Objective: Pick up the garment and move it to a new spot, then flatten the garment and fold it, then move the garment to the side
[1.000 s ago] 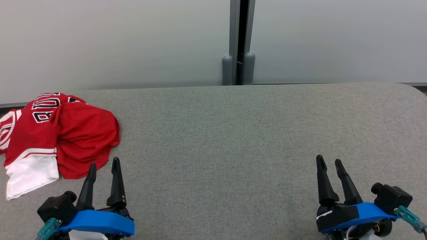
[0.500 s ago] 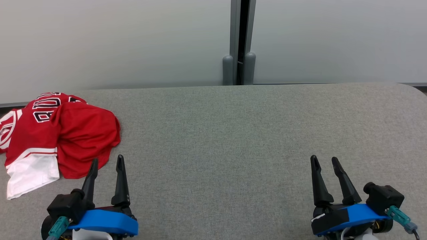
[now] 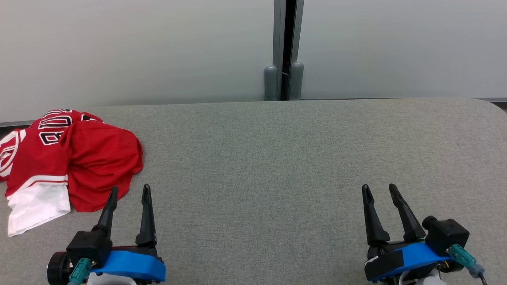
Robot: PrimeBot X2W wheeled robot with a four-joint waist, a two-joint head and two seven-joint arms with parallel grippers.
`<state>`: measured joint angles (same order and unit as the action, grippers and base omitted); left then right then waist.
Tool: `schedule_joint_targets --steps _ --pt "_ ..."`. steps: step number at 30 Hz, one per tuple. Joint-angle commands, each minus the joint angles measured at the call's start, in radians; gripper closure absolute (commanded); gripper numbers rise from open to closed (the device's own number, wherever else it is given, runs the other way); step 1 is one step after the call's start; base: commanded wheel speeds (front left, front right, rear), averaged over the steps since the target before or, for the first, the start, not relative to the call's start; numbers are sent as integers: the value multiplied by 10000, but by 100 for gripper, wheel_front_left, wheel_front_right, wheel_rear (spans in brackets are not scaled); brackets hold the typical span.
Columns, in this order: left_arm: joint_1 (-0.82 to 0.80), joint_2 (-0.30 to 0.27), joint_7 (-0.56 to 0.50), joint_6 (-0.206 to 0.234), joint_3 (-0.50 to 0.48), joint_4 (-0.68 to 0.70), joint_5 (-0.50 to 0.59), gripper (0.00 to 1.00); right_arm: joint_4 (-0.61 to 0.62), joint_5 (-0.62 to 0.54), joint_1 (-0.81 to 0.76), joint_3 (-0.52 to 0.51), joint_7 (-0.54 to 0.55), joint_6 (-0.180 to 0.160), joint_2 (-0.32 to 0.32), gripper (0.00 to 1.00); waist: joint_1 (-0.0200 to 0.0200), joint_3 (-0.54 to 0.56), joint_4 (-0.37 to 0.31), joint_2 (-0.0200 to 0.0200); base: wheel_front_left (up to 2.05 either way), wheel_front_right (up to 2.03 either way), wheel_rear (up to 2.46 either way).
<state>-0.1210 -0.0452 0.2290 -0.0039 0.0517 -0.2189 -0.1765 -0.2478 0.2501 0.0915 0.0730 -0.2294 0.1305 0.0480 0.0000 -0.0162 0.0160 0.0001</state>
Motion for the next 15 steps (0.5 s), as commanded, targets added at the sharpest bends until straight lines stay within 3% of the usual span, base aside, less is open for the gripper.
schedule_joint_targets --steps 1,15 --pt "-131 -70 105 17 14 0 272 0 -7 -273 117 46 -103 3 36 0 0 -4 7 -1 0 0 0" --pt "-134 -77 347 110 47 -110 1163 0 -220 -1150 177 175 -350 2 38 0 0 28 56 -1 0 0 0"
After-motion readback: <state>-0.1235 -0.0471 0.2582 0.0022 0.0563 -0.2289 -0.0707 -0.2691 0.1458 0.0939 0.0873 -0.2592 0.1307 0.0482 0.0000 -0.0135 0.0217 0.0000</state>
